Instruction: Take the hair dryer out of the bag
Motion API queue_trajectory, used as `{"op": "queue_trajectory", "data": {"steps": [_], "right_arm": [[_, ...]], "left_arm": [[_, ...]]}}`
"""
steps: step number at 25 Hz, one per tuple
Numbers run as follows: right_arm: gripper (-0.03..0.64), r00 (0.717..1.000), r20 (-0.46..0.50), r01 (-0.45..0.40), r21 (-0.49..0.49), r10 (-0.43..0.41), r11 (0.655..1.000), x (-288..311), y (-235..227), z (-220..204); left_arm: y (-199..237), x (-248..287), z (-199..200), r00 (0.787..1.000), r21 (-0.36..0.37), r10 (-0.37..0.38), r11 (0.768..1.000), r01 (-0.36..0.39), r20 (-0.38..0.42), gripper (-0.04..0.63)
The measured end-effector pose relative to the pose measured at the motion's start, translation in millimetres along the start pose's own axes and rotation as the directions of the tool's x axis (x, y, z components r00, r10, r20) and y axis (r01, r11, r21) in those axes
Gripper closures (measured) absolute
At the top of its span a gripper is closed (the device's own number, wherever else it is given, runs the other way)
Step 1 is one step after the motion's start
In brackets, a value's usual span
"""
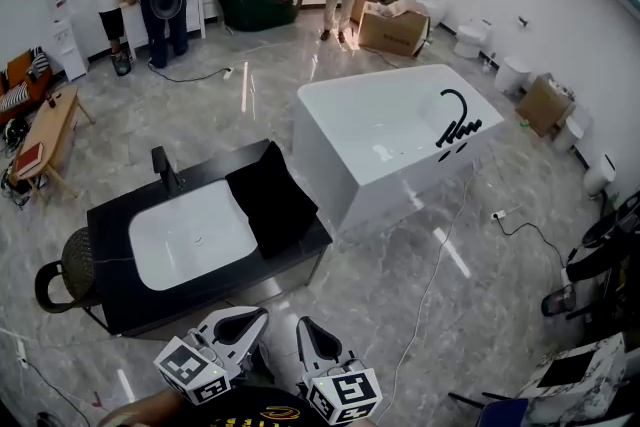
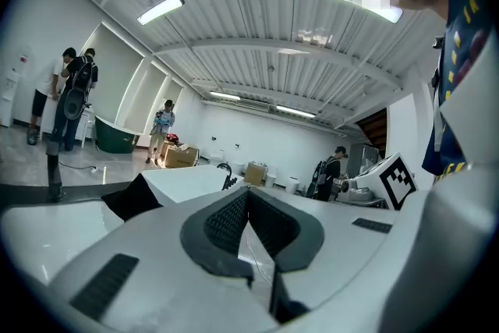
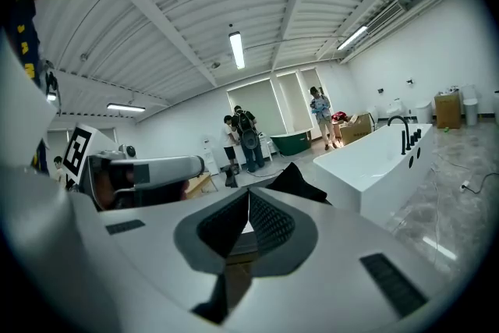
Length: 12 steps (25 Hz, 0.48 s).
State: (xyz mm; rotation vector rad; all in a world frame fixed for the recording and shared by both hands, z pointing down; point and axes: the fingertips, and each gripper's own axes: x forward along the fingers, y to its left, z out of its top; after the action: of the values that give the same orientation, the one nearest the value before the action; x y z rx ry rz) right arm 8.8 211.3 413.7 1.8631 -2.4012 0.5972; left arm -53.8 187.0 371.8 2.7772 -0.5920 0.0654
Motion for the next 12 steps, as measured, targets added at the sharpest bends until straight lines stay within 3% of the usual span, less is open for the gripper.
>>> {"op": "queue_trajectory", "data": {"steps": [12], "right_arm": [[0.609,0.996,-0.065,0.064,-0.042,-0.067,0.997,60.1,10.3,9.2]], "left_arm": [[76.2,0.0,8.1,0.999,-0.080,-0.028,0.996,0.030,0.028,0.594]]}}
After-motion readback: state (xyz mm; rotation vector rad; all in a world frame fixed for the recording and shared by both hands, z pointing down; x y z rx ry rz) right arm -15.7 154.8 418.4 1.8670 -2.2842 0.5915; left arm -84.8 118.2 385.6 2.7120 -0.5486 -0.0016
